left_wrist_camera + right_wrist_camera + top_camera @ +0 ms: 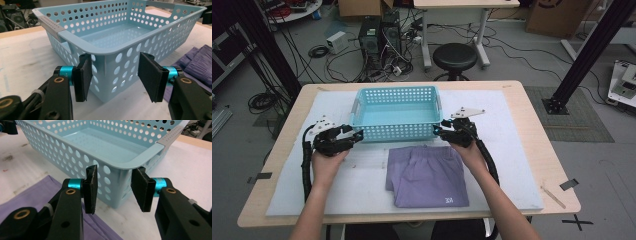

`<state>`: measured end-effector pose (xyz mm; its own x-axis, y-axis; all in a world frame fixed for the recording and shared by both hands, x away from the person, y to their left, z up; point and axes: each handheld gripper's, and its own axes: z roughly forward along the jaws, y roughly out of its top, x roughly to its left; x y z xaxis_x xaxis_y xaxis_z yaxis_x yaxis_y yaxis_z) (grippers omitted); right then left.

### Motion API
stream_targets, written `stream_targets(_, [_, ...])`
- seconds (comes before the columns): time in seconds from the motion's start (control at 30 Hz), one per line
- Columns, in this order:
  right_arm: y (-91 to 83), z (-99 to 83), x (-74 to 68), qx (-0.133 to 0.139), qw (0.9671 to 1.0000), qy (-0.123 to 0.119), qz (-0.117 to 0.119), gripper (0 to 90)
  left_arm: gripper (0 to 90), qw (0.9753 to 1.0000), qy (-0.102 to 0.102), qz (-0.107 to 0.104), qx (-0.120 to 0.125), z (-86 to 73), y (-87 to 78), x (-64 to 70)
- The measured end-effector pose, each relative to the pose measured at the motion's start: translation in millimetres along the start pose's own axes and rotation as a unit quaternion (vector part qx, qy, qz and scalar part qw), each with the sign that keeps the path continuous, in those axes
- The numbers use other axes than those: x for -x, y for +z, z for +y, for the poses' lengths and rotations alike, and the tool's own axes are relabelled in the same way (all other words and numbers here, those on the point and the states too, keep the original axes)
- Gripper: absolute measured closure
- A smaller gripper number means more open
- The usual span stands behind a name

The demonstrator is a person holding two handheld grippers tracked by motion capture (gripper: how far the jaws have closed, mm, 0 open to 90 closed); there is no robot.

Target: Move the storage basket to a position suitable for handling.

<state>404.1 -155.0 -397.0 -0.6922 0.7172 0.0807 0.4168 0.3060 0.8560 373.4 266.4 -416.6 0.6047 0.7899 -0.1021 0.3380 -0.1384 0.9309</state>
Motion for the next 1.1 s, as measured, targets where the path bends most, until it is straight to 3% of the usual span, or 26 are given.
stream_targets(0.67, [-42.0,-30.6,41.9,0.007,0.9987,0.033,-0.038,57.8,45.5,0.9987,0.033,-0.029,-0.027,12.2,51.4,46.3])
stream_targets(1.1, [-48.0,-35.9,45.1,0.006,0.9983,0.033,-0.049,57.8,45.5,0.9987,0.029,-0.033,-0.026,12.5,56.1,49.7])
